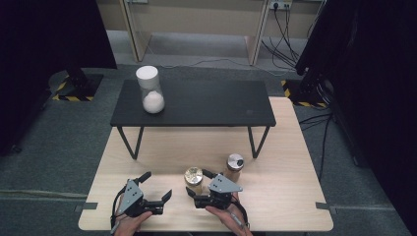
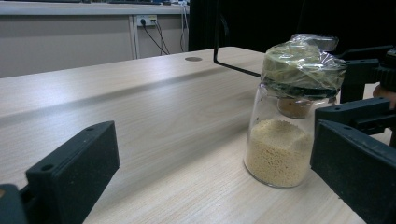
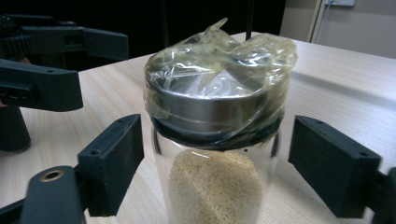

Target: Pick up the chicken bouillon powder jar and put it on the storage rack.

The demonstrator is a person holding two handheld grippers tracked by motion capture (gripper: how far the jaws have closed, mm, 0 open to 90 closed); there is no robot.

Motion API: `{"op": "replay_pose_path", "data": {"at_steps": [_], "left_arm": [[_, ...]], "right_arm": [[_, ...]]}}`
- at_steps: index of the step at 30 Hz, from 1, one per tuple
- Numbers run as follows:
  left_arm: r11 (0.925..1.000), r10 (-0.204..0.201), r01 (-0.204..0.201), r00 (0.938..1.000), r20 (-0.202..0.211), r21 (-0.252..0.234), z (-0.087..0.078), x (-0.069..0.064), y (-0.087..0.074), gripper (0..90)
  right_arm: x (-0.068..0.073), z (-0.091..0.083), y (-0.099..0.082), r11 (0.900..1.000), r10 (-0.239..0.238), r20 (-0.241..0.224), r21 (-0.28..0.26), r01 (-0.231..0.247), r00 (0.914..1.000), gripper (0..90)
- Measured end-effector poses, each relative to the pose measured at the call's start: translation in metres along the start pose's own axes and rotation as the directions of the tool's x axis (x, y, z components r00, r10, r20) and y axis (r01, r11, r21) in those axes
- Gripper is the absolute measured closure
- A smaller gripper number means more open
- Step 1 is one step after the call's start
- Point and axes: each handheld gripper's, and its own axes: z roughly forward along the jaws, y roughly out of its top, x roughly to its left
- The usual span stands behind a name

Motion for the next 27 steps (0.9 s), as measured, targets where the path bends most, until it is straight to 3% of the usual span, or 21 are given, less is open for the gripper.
{"op": "replay_pose_path", "data": {"at_steps": [8,13,27], "left_arm": [[1.0000,-0.001,0.001,1.0000,0.000,-0.003,0.000,0.000,0.000,0.7],[1.0000,-0.001,0.001,1.0000,0.000,-0.004,-0.001,0.000,0.000,0.6],[1.0000,-0.004,0.004,1.0000,0.000,-0.003,0.000,0.000,0.000,0.7]], "right_arm": [[-0.001,0.005,-0.001,0.9996,0.024,-0.012,0.016,-0.024,0.9997,29.2],[0.001,0.003,0.001,0.9999,-0.006,0.011,0.010,0.006,0.9999,30.4],[0.002,-0.006,0.018,0.9999,-0.004,0.020,-0.014,0.005,0.9998,30.5]]}}
